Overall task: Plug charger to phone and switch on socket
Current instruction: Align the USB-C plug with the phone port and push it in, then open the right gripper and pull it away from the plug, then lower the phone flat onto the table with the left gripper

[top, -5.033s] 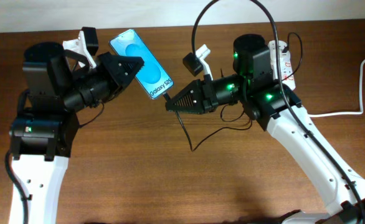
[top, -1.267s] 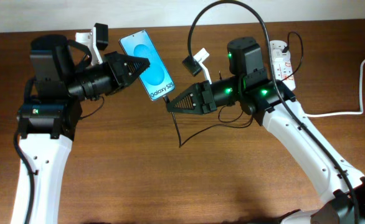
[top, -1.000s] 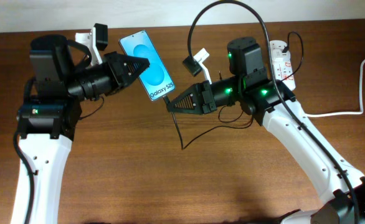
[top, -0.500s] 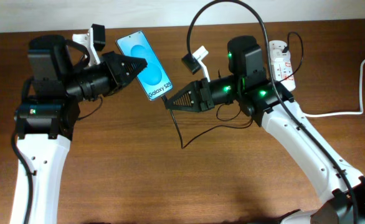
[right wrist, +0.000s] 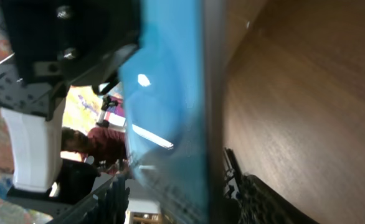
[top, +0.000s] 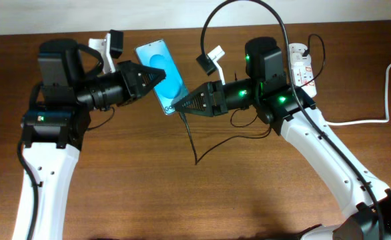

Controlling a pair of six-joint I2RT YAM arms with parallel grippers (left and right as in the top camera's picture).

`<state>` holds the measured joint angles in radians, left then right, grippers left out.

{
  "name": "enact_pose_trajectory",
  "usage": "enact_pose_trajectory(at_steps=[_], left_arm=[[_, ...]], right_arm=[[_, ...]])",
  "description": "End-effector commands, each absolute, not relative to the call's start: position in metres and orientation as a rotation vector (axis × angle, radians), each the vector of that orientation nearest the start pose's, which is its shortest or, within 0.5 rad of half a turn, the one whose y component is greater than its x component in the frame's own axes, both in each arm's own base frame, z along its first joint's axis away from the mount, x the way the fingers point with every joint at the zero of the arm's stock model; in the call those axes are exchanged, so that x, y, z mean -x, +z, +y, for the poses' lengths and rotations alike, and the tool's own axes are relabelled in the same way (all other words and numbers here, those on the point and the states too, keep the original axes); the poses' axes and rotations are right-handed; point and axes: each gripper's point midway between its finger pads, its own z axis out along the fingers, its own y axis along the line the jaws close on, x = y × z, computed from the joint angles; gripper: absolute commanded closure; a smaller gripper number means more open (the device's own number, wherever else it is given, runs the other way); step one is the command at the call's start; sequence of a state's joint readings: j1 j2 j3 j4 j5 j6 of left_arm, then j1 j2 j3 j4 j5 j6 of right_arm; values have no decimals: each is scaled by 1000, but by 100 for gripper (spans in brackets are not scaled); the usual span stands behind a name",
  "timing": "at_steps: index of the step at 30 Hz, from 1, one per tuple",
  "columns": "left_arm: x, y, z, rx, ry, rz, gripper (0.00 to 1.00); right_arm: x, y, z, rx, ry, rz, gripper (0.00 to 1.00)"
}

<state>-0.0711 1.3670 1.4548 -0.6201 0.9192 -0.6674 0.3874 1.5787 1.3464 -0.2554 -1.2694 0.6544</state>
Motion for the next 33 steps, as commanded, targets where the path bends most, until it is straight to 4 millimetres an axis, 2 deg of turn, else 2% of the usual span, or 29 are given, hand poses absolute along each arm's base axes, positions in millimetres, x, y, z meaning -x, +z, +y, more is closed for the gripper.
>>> enact_pose_trajectory(at_steps=[1,3,6,9,10,12,13,15,17,20,21,23,25,27,28,30,33], left_arm=[[-340,379,-168,-81,-1426,2108,100],[-341,379,-168,-98,-1415,2101,100],[-341,379,-168,-171,-1372,2078,100],[-340,377,-168,-263,-1317,2051,100],[-339,376,-168,-344,-1269,2024,100],[-338,374,-168,-406,-1231,2005,100],[-338,375,-168,-399,-1234,2006,100],[-340,379,-169,-273,-1314,2040,100],[-335,392,-174,-182,-1472,2045,100],[-329,402,-179,-148,-1589,2048,100],[-328,402,-179,-114,-1618,2062,100],[-327,402,-180,-84,-1641,2075,100],[-327,402,-180,-74,-1646,2078,100],[-328,402,-179,-70,-1640,2078,100],[-331,401,-178,-79,-1608,2070,100],[-337,388,-173,-36,-1526,2101,100],[-342,375,-167,31,-1456,2147,100]], right_arm=[[-307,323,297,579,1818,2128,40],[-315,311,295,497,1756,2188,33],[-320,311,290,482,1745,2187,26],[-330,318,263,451,1791,2151,25],[-336,321,250,434,1793,2134,24],[-351,319,229,454,1701,2076,10],[-371,297,212,312,1545,2165,8],[-386,242,180,59,1195,2402,7],[-401,220,152,-99,933,2462,3],[-408,202,144,-206,884,2505,8],[-411,187,145,-244,883,2542,8],[-416,142,145,-298,872,2650,8],[-412,92,145,-366,852,2784,11],[-408,70,141,-403,817,2847,15],[-405,64,134,-426,746,2869,16],[-391,55,120,-476,619,2939,16],[-371,51,115,-514,578,3022,17]])
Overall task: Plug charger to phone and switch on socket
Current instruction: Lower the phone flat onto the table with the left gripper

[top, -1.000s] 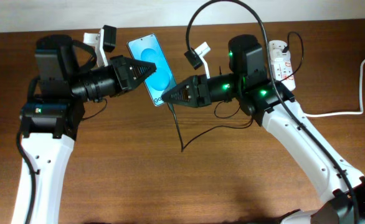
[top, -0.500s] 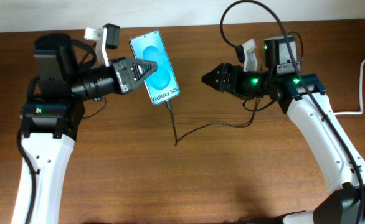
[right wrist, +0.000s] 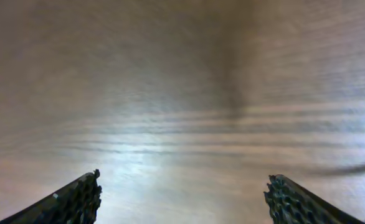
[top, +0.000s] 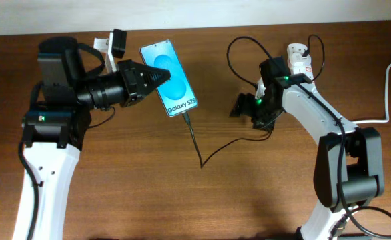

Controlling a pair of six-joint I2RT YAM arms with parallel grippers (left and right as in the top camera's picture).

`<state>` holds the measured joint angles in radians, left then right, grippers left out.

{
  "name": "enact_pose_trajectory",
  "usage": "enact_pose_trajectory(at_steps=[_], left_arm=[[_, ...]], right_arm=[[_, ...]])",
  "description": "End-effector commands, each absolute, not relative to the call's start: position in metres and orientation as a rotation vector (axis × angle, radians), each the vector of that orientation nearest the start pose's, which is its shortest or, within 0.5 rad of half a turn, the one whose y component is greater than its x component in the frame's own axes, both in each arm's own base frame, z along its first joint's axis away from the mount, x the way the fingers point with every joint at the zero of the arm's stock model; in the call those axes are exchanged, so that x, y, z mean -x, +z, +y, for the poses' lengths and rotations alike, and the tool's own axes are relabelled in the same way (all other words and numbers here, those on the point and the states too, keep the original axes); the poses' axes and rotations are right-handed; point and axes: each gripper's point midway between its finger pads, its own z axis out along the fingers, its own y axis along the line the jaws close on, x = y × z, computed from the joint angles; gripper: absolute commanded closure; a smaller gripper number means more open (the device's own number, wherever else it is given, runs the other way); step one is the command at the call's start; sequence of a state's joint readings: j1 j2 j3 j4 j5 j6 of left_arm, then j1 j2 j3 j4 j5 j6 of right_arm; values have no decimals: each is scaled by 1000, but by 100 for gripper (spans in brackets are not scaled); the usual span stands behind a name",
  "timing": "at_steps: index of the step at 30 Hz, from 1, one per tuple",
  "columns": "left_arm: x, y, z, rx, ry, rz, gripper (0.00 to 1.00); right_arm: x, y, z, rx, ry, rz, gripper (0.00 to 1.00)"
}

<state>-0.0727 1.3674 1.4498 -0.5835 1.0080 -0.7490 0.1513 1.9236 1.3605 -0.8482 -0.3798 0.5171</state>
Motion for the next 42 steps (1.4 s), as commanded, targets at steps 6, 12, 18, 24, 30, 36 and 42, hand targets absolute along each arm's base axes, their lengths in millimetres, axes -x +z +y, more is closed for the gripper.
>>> enact_pose_trajectory(at_steps=[6,12,18,24,30,36,42], left_arm=[[-341,370,-166,64,-1452,2173,100],[-351,355,-162,123,-1400,2211,100],[-368,301,-180,139,-1355,2368,100],[-392,249,-180,223,-1316,2483,100],[-399,234,-178,247,-1285,2512,100],[-399,233,-178,245,-1280,2513,100],[-401,230,-175,258,-1252,2517,100]], right_arm=[[-352,29,105,-543,491,3074,17],[-335,28,102,-574,464,3145,17],[-319,28,99,-590,435,3209,17],[-303,28,90,-613,339,3268,17],[-312,27,91,-599,350,3233,16],[-351,7,94,-527,398,3044,16],[-294,-22,84,-595,324,3206,35]])
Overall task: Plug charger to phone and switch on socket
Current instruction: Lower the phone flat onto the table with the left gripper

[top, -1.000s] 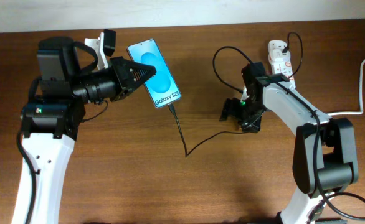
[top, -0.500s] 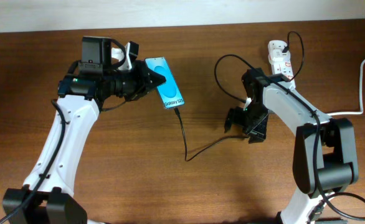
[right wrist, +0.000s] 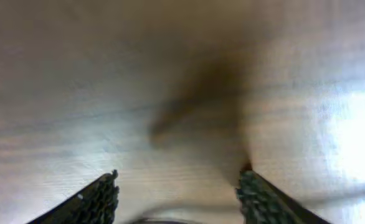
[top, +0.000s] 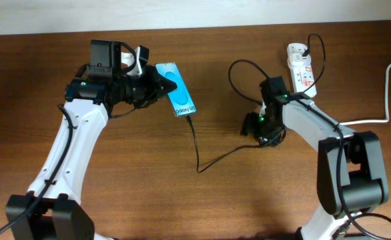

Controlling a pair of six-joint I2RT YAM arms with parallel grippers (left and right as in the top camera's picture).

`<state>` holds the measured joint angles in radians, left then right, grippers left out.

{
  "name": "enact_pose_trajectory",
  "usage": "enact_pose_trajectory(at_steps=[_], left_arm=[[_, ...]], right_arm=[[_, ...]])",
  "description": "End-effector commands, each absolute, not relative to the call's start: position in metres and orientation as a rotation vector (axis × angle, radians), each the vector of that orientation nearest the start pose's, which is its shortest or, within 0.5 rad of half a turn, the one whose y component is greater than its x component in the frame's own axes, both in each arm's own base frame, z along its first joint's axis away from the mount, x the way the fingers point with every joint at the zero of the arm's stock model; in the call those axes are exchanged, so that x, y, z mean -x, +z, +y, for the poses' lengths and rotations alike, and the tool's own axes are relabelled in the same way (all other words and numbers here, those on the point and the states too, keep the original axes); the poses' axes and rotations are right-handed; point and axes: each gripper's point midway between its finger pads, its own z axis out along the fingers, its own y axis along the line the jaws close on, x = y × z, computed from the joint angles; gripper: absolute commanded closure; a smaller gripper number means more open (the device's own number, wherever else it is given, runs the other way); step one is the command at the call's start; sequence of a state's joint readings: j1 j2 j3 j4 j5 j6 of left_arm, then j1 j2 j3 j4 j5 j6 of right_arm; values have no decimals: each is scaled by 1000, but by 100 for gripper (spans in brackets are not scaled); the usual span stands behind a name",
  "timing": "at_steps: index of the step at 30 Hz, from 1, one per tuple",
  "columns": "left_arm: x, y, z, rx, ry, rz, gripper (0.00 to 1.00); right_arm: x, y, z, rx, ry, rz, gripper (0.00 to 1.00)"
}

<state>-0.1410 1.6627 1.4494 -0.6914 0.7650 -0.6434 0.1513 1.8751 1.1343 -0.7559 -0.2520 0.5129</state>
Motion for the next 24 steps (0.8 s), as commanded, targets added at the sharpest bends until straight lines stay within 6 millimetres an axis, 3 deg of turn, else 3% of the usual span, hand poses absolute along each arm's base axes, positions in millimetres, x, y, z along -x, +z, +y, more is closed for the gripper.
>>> enact_pose_trajectory(at_steps=[1,7,8,10,21,24], left_arm=[[-402,230,-175,260,-1246,2517,100],[-403,223,-175,198,-1215,2524,100],[-404,220,-175,185,-1208,2528,100],[-402,210,-180,141,-1197,2555,100],[-413,135,-189,38,-1171,2685,100],[-419,118,-190,-11,-1158,2686,100]], right_arm=[[-284,-21,83,-610,305,3244,36],[-265,-18,79,-638,257,3317,34],[-266,-18,79,-637,258,3313,28],[-270,-19,79,-632,265,3301,21],[-269,-19,79,-632,263,3302,13],[-270,-20,72,-625,192,3296,10]])
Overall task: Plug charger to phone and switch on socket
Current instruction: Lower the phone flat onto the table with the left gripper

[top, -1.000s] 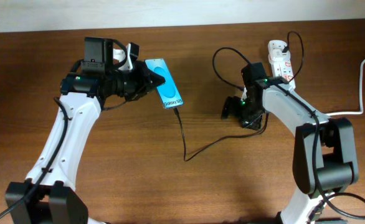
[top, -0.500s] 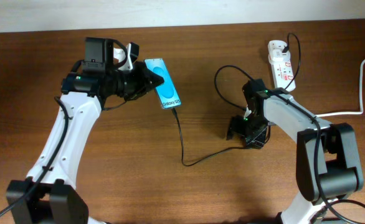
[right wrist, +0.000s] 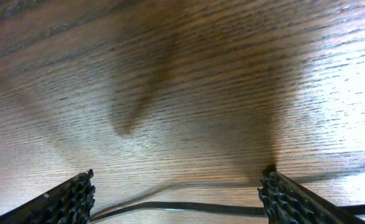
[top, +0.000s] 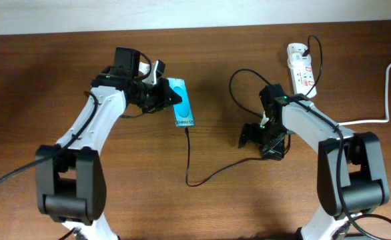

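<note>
The blue phone [top: 183,104] is at the table's back left, and my left gripper [top: 167,97] is shut on its left edge. The black charger cable [top: 188,157] leaves the phone's lower end, runs toward the front, then curves right and loops back to the white power strip [top: 301,66]. My right gripper [top: 261,143] is open and low over the wood, in front of the strip. In the right wrist view its fingertips [right wrist: 70,198] stand wide apart, and the cable [right wrist: 201,208] lies on the table between them, untouched. The strip's switch state is too small to tell.
A white mains lead [top: 375,107] runs from the power strip off the right edge. The cable's loop [top: 242,70] stands up beside the strip, just behind my right arm. The brown wooden table [top: 115,193] fills the view.
The left arm has stretched out and carried the phone a little right and toward the front. My right gripper has shifted slightly forward and opened wider, and the cable now lies between its fingers.
At first my left gripper held the phone up while my right gripper was at its lower end. Then the right gripper was open and away near the power strip, with the cable trailing from the phone. The phone was then further right, and now more so.
</note>
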Controlling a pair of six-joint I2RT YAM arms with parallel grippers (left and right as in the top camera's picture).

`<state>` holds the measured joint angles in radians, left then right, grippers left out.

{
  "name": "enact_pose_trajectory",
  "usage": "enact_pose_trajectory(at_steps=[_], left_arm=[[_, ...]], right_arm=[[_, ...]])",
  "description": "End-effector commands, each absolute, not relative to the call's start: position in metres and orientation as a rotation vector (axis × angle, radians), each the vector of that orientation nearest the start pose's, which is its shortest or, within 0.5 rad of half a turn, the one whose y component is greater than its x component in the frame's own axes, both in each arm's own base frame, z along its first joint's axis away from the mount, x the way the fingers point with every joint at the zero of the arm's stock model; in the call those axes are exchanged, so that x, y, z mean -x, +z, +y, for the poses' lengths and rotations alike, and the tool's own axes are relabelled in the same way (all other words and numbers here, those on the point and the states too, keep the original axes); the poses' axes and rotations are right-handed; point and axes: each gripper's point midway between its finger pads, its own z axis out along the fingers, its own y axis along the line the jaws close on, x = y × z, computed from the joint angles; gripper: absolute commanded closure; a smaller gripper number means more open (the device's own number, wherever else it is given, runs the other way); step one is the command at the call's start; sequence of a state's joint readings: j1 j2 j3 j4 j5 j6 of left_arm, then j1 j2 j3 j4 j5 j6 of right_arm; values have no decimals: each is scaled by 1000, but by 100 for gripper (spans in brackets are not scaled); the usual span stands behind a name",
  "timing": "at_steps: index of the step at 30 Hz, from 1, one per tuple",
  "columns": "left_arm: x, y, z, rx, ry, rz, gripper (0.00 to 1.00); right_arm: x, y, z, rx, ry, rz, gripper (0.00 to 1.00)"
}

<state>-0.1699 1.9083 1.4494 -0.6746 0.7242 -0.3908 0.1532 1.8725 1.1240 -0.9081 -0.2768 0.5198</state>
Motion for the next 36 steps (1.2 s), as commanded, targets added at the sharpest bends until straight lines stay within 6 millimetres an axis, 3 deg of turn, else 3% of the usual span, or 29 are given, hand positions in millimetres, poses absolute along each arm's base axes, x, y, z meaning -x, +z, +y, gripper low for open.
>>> enact_pose_trajectory(at_steps=[1,4,6,9,10,13,16,18,19,22,28,36], left_arm=[[-421,109,-190,-3,-1159,2699,100],[-422,88,-190,18,-1162,2736,100],[-425,73,-189,8,-1154,2748,100],[-430,63,-188,-31,-1139,2736,100],[-431,61,-188,-48,-1136,2733,100],[-432,39,-187,-57,-1132,2755,100],[-435,27,-187,-73,-1130,2755,100],[-435,19,-187,-68,-1131,2762,100],[-436,16,-187,-68,-1131,2761,99],[-437,16,-187,-69,-1129,2760,93],[-437,13,-183,-56,-1089,2774,88],[-436,3,-172,-24,-983,2824,83]], right_arm=[[-270,-20,72,-624,192,3295,9],[-275,-21,73,-617,203,3275,5],[-305,-9,77,-557,247,3195,2],[-348,26,83,-513,290,3097,2],[-361,47,85,-505,300,3072,2],[-380,98,88,-494,316,3034,2],[-381,147,90,-484,333,3008,2],[-375,174,89,-469,349,2966,2],[-367,197,88,-455,365,2918,2],[-355,224,86,-437,387,2858,2],[-341,227,89,-442,418,2897,2],[-337,226,88,-446,413,2912,2]])
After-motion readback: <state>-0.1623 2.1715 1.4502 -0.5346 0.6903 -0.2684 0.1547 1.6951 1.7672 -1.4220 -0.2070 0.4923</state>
